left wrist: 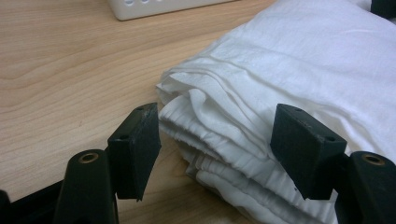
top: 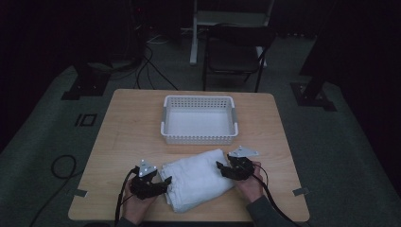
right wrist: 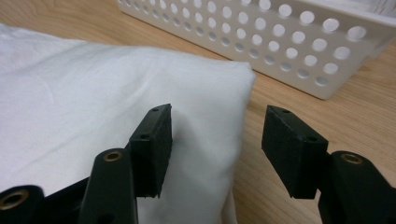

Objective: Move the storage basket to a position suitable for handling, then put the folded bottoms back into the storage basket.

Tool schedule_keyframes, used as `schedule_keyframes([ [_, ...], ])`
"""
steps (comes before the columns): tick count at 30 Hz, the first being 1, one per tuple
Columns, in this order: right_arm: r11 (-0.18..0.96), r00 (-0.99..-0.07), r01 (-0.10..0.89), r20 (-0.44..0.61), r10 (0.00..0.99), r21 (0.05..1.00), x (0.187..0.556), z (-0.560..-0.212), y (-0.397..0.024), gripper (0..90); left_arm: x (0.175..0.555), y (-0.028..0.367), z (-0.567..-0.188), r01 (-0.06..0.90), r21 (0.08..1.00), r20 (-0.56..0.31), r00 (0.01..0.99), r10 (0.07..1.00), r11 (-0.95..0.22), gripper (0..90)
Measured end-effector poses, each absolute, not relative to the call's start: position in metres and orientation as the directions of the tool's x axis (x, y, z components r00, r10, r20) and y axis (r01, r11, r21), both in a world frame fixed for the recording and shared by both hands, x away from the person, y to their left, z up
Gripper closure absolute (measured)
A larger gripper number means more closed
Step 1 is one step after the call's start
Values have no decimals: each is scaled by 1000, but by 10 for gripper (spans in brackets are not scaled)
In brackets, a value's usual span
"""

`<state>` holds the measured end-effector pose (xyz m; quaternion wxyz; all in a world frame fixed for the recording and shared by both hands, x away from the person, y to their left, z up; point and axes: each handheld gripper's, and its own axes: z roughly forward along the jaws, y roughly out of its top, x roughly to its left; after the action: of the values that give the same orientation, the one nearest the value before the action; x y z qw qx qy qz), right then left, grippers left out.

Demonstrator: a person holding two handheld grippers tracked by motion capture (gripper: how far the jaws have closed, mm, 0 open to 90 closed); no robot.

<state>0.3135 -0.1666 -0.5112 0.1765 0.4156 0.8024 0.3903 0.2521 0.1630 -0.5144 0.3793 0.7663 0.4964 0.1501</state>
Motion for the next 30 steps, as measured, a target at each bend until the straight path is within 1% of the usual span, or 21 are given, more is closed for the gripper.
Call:
schedule_keyframes([
  [17, 347, -590, 544, 54, 806, 764, 315, -515, -171, 421, 262, 155, -519, 646, 718, -97, 462, 881, -259, 325],
  [30, 347, -593, 562, 74, 802, 751, 316, -520, -171, 442, 281, 150, -521, 635, 718, -68, 473, 878, -287, 344],
])
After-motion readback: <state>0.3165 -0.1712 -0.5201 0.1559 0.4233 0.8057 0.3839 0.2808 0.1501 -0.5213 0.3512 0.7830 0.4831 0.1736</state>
